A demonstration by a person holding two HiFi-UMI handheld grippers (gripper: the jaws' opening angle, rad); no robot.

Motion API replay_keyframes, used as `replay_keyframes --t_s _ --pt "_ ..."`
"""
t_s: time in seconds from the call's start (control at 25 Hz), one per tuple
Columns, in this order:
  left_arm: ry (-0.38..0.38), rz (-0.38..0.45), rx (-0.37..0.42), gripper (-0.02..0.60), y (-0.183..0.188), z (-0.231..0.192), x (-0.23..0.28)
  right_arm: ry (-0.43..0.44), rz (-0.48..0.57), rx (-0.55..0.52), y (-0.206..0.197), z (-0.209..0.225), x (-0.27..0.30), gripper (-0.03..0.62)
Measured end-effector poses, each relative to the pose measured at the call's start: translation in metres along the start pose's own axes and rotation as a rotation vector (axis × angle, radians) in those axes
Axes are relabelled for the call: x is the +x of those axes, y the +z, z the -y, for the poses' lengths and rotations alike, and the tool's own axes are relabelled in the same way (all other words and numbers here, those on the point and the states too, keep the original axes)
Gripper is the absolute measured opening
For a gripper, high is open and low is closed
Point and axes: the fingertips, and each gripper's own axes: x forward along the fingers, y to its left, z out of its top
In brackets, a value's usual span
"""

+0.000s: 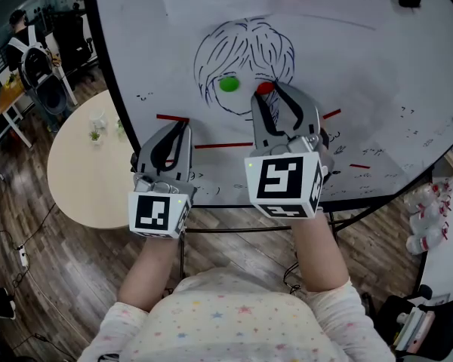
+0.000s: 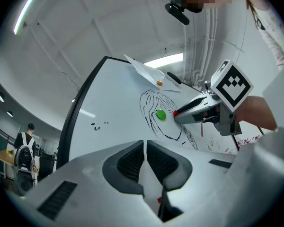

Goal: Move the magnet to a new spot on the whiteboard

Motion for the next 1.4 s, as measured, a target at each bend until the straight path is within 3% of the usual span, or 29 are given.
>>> replay_keyframes --t_s 1.4 --pt "-0.005 -0.012 0.003 0.028 -0.0033 0.0018 0.0004 -0.011 0.051 0.038 0.0003 0.0014 -0.0062 0.143"
